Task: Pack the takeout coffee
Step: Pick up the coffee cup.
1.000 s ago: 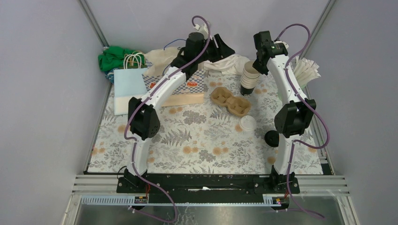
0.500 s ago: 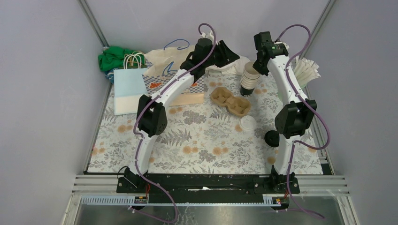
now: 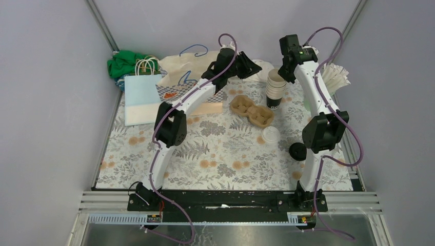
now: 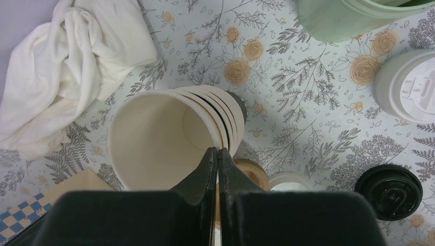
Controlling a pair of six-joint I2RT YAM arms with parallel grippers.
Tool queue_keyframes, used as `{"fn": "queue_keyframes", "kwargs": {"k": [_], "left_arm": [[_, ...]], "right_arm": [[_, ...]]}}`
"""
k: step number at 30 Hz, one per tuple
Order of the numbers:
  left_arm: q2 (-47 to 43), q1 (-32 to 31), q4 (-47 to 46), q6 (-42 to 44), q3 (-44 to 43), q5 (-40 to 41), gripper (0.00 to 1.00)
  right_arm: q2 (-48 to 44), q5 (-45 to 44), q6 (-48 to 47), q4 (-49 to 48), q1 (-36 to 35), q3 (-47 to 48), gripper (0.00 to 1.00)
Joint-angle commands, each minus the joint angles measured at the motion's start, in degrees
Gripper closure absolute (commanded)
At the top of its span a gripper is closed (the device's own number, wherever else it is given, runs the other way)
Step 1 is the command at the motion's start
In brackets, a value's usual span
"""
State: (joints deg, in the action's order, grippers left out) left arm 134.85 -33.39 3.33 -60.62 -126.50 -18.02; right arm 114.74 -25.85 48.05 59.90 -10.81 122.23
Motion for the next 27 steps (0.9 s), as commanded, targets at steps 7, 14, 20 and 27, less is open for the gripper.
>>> {"fn": "queue_keyframes", "kwargs": {"k": [7, 14, 20, 27], "left_arm": [[1.0, 0.3, -3.2, -3.2, 0.8, -2.2, 0.71], [1.7, -0.7, -2.5, -3.4, 0.9, -3.2, 0.67], [2.7, -1.6, -2.5, -3.9, 0.3, -4.0, 0.61], [3.0, -2.3, -0.5, -3.2, 0.2, -4.3, 0.61]], "right_arm": [[-4.5, 0.5, 2.2, 0.3, 0.7, -3.0, 1.00], [-6.0, 0.5, 2.8, 0.2, 0.9, -4.1, 1.00], [-7.3, 1.4, 3.6, -0.4, 1.1, -6.4, 1.00], [-8.2, 1.5, 4.1, -0.8, 1.2, -7.7, 1.00]]}}
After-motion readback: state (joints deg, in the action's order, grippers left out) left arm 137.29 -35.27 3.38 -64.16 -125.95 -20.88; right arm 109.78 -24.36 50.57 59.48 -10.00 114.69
